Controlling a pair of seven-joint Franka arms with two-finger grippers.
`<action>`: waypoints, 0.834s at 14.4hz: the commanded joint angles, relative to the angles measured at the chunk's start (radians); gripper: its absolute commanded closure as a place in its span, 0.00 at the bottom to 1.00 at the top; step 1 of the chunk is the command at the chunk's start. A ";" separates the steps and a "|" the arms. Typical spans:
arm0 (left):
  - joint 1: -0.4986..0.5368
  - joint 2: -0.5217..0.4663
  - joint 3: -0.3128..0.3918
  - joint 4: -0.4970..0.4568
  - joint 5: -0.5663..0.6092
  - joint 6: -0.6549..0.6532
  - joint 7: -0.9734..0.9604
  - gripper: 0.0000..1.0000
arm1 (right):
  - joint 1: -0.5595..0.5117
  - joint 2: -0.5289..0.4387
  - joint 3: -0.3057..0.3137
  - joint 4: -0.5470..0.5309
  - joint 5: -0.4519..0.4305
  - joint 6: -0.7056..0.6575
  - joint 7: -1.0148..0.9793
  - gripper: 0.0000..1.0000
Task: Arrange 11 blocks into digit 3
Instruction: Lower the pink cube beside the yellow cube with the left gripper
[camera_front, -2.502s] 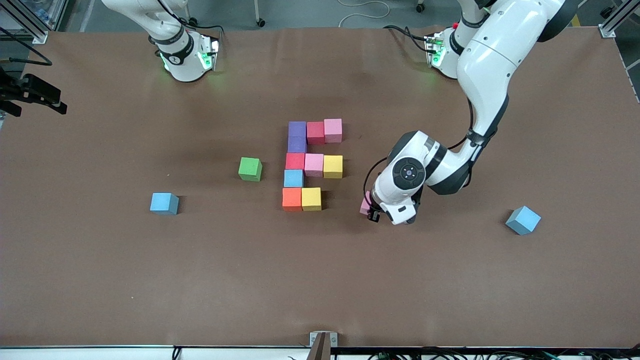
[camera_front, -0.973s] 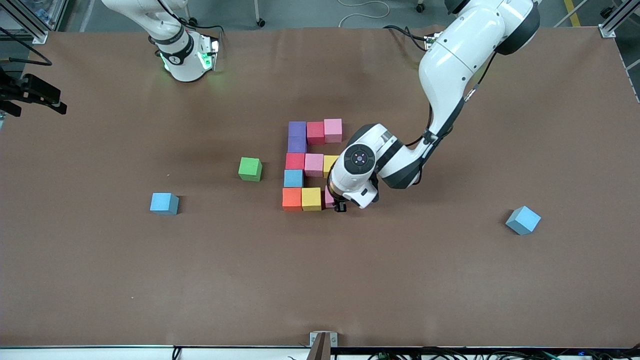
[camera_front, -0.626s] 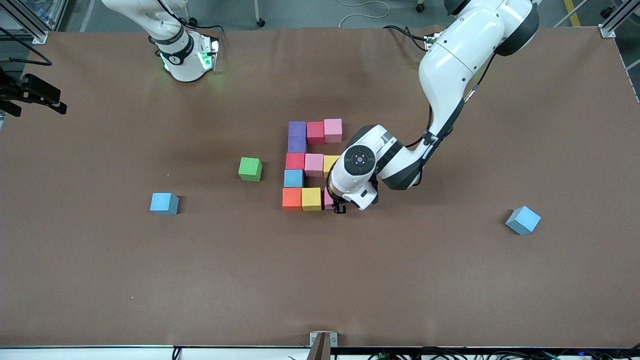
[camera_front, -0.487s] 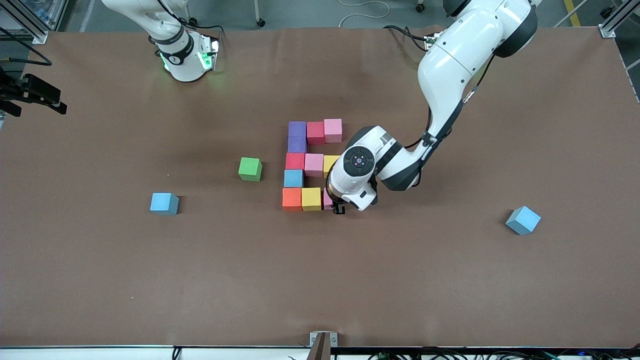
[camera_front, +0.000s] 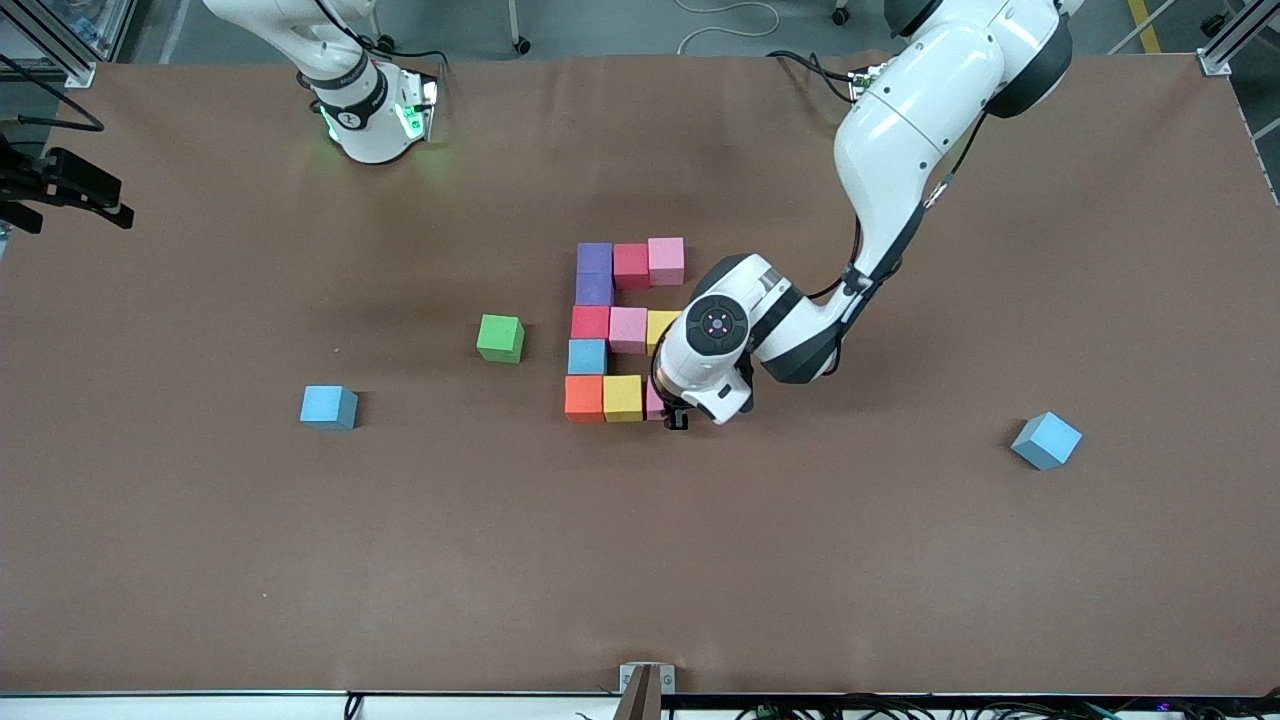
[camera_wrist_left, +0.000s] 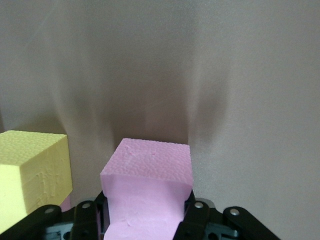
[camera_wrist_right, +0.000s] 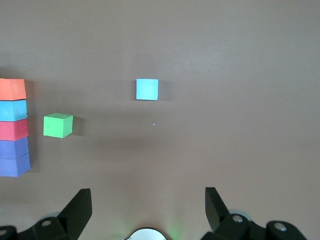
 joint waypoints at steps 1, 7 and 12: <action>-0.013 0.018 0.011 0.027 -0.005 0.020 0.011 0.71 | -0.007 -0.015 0.002 -0.011 0.006 0.001 -0.014 0.00; -0.016 0.025 0.011 0.027 -0.005 0.028 0.005 0.71 | -0.007 -0.013 0.002 -0.012 0.006 0.001 -0.014 0.00; -0.018 0.025 0.011 0.027 -0.008 0.028 -0.010 0.71 | -0.007 -0.013 0.002 -0.011 0.006 0.001 -0.014 0.00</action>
